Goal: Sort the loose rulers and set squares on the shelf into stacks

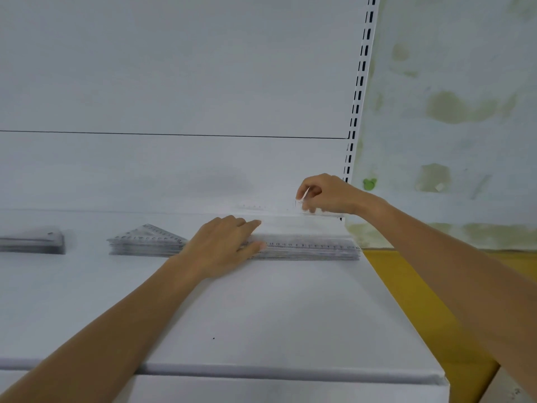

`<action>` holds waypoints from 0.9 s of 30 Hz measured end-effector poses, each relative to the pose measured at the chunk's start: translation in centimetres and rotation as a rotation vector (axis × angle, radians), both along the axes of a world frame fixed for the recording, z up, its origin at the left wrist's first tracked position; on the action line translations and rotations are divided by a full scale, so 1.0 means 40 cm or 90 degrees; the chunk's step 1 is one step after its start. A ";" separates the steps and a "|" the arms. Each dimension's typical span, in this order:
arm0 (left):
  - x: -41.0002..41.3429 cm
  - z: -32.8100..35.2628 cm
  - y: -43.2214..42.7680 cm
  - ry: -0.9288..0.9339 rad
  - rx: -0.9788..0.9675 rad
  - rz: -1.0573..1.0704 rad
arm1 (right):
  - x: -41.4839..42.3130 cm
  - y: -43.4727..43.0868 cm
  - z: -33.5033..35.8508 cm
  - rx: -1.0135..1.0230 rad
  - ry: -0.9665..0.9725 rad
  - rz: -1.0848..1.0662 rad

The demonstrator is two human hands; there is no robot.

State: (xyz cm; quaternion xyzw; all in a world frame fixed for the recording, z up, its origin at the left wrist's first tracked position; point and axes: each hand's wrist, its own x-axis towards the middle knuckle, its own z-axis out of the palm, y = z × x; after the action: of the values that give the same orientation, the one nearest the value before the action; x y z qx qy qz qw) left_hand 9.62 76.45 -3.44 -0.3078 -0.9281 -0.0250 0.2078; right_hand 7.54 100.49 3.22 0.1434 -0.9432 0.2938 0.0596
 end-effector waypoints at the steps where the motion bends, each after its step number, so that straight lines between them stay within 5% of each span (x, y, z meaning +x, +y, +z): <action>1: 0.003 0.000 -0.001 0.011 0.005 0.004 | 0.006 -0.005 0.005 -0.013 0.002 0.004; 6: 0.015 -0.002 -0.010 -0.026 0.005 -0.002 | 0.041 -0.033 -0.003 0.010 -0.033 0.019; 13: -0.007 -0.018 -0.031 -0.114 0.226 -0.112 | 0.074 -0.015 -0.058 0.027 0.001 -0.009; 20: -0.018 -0.020 -0.040 -0.162 0.376 -0.056 | 0.093 -0.004 -0.083 0.069 0.022 0.004; 27: 0.004 -0.012 -0.038 -0.080 0.239 0.133 | 0.105 -0.021 -0.102 0.086 0.049 0.031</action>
State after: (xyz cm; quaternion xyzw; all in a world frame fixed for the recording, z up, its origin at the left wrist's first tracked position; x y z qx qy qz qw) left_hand 9.80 74.94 -3.91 -0.1637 -0.9451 -0.1949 0.2048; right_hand 11.74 99.65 -0.87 0.1811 -0.9541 0.2249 0.0791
